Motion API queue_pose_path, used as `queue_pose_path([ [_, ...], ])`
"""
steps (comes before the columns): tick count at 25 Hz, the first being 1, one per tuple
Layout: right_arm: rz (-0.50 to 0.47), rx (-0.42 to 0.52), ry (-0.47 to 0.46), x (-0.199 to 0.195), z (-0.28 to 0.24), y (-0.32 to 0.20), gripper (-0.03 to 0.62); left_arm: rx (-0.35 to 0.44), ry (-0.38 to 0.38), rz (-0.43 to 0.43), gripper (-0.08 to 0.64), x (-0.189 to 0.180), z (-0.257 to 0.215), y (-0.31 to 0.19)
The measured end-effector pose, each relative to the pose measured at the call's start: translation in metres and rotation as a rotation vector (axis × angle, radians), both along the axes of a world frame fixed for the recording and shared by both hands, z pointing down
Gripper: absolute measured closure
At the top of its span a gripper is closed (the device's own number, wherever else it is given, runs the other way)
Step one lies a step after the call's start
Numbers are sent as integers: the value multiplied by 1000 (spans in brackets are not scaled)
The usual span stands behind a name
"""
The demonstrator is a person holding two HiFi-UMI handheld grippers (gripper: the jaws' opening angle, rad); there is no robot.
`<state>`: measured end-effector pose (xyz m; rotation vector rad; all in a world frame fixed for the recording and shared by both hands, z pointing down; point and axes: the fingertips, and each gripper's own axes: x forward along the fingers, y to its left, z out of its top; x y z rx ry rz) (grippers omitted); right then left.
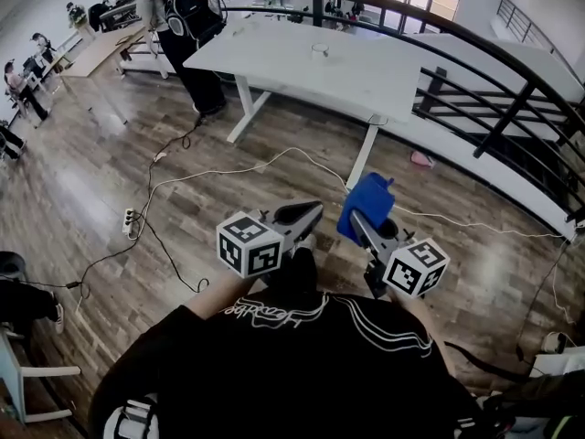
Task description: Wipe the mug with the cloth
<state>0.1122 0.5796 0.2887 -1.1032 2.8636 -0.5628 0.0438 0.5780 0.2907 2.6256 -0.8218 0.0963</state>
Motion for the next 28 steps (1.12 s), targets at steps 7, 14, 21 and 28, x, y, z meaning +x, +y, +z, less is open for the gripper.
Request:
queue_pose_path([
  [7,26,-13,0,-3,26,-73,541,-20,19,16,554,-6,27,-74],
  [14,51,-88,-25,-24,63,-221,541,-73,11,13,554,-30,61,-226],
  [21,110,-171,-91,-43,63,-411,541,-70,-61,23,554,-55,64,-414],
  [28,144,-163,-138,-47,58,-516,541,-67,-86,26,554,-66,63,-525],
])
